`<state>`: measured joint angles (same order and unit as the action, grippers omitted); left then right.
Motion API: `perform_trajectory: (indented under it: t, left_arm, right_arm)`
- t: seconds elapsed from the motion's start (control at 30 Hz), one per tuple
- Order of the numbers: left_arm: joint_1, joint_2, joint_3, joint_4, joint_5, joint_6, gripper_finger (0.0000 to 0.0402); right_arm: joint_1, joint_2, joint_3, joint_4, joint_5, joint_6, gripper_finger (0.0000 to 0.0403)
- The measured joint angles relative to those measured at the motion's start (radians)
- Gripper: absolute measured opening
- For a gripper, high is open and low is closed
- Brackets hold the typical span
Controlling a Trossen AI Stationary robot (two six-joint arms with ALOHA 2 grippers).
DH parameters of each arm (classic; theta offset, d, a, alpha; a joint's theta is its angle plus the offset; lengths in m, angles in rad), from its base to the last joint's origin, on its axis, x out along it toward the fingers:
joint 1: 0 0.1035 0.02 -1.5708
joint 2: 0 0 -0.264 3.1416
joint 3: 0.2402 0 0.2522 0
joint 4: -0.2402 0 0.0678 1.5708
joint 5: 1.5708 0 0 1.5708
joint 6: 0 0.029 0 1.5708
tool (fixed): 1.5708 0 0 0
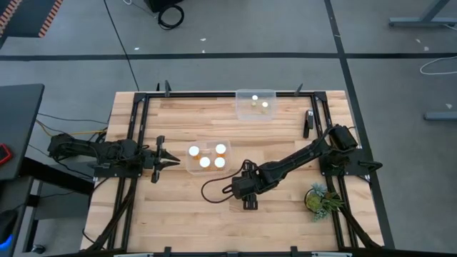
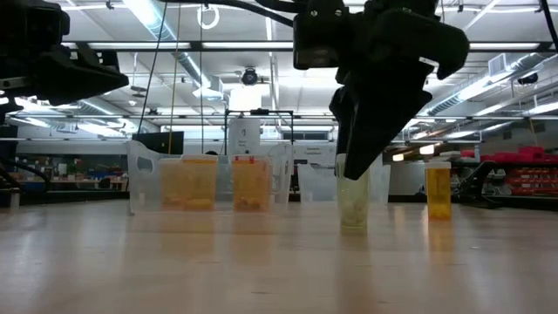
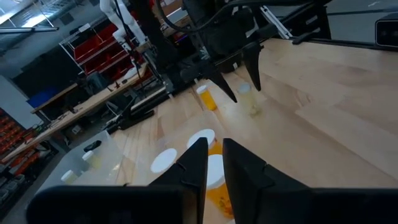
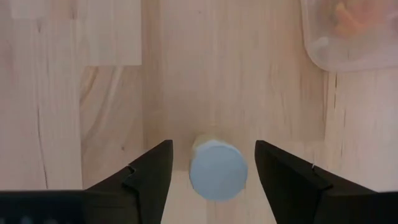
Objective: Pick and place medicine bottles into bin by pill shape (circle, oval)
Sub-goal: Put the small yellow pill bottle into the top transparent bin
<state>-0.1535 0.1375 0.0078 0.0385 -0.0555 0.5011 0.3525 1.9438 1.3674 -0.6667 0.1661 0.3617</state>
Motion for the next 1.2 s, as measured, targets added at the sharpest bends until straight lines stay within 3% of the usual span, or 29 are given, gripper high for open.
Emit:
perform_trajectory:
  t: [0.2, 0.67, 1.2]
  left_arm:
    - [0.0, 0.0, 0.0, 0.0, 0.0, 0.0, 0.006]
    - [0.0, 0.0, 0.0, 0.001, 0.0, 0.0, 0.0057]
    - [0.0, 0.0, 0.0, 0.002, 0.0, 0.0, 0.0051]
  right_arm:
    - [0.004, 0.0, 0.0, -0.005, 0.016, -0.021, 0.0217]
    - [-0.001, 0.0, 0.0, -0.04, 0.017, -0.021, 0.0131]
    - [-0.105, -0.005, 0.084, -0.175, 0.017, -0.122, 0.0132]
